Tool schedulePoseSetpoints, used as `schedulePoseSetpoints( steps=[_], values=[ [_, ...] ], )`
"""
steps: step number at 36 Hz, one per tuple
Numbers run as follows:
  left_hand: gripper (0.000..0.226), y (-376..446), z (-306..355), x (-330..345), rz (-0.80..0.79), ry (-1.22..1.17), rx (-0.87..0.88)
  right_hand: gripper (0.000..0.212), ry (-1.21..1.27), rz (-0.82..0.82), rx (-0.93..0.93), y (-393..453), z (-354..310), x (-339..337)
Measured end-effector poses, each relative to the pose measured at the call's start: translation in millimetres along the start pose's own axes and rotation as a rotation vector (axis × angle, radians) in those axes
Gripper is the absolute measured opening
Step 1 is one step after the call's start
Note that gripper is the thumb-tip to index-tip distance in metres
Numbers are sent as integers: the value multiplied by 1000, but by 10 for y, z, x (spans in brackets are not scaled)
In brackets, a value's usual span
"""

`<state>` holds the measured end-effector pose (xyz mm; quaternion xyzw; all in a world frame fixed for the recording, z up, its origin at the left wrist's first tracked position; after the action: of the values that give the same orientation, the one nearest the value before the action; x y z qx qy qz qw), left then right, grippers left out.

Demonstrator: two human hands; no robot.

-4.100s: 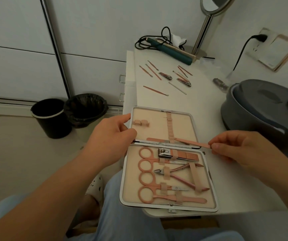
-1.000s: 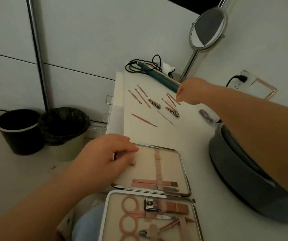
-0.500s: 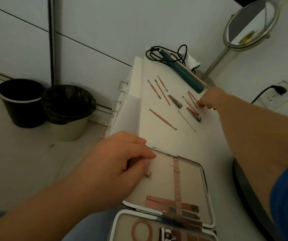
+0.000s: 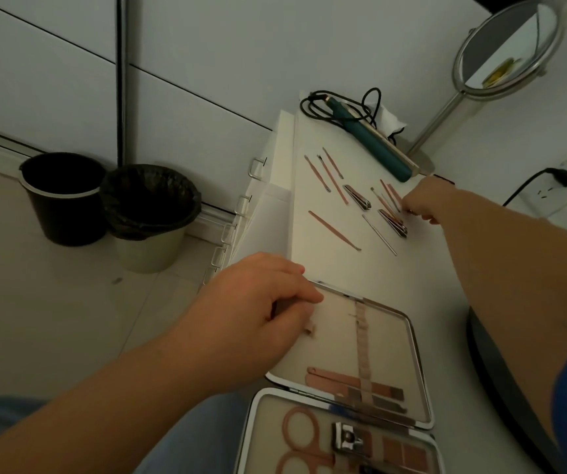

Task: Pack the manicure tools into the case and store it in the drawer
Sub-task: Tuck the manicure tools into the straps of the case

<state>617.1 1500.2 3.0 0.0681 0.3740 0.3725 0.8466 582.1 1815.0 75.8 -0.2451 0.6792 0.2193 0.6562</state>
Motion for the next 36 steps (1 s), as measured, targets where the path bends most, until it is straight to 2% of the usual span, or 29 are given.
schedulePoseSetpoints(
  steps=[6, 12, 18, 22, 26, 32, 36],
  values=[
    [19, 19, 50, -11, -20, 26, -11, 18, 69, 7, 8, -254, 11, -129],
    [21, 14, 110, -49, -89, 11, -67, 19, 334, -14, -51, -688, -54, -133],
    [20, -45, 234, -90, -97, 44, -105, 14, 653, -124, -37, -1405, -11, -92],
    [22, -84, 335, -128, -2, 62, -113, 9, 762, -95, -157, -1915, 83, -158],
    [25, -133, 406, -174, 113, 56, -99, 13, 719, -94, -332, -2411, 234, -102],
    [28, -228, 547, -131, -22, 101, -32, 9, 780, -194, -397, -2795, 445, 24],
    [6, -281, 644, -58, -108, 109, -9, 9, 881, -195, -400, -2882, 510, 90]
  ],
)
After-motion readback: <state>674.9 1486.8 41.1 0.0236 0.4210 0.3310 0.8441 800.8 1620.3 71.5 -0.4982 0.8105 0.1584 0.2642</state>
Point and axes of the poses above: each hand's wrist, its own y-axis towards the middle knuckle, its own x-axis out of the palm, z = x × y, the point moved 3 cm from there along y, towards the middle knuckle, and after that the axes turned 8 degrees about y, right-handed, at the moved point
